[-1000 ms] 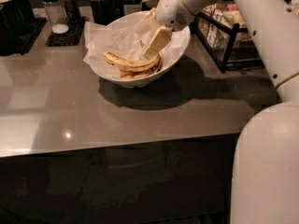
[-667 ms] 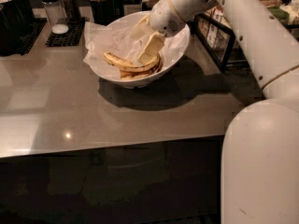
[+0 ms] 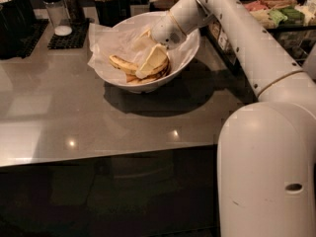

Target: Pick banana from white bowl

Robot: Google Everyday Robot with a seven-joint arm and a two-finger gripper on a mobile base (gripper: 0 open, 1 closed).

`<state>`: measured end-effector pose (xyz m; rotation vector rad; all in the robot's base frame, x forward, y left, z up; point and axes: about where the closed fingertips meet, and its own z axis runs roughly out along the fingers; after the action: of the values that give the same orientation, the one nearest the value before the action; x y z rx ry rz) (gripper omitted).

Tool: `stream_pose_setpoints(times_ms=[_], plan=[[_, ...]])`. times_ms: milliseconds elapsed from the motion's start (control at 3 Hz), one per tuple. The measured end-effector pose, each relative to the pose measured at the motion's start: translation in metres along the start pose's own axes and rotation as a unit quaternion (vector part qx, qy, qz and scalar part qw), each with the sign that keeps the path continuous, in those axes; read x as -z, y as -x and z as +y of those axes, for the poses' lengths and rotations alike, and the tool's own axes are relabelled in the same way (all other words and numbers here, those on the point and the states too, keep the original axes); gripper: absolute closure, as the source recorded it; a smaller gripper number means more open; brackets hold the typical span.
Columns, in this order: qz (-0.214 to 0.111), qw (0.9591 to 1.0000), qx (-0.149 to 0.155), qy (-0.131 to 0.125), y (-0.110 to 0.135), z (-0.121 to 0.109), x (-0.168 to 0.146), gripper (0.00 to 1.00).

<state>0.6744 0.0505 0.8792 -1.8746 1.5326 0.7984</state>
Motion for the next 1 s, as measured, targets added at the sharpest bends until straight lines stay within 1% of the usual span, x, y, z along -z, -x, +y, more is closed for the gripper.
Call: stream_pose_setpoints(times_ms=[333,667,1000], plan=[[-0.009,0.9999,-0.009,0.010,-0.0057,-0.0005,-0.0106,0.26],[-0.011,0.9998,-0.010,0.013,-0.0061,0.0000,-0.0130,0.45],[-0.012,0.9998,-0.009,0.014,-0.0056,0.0006,-0.0132,0.68]])
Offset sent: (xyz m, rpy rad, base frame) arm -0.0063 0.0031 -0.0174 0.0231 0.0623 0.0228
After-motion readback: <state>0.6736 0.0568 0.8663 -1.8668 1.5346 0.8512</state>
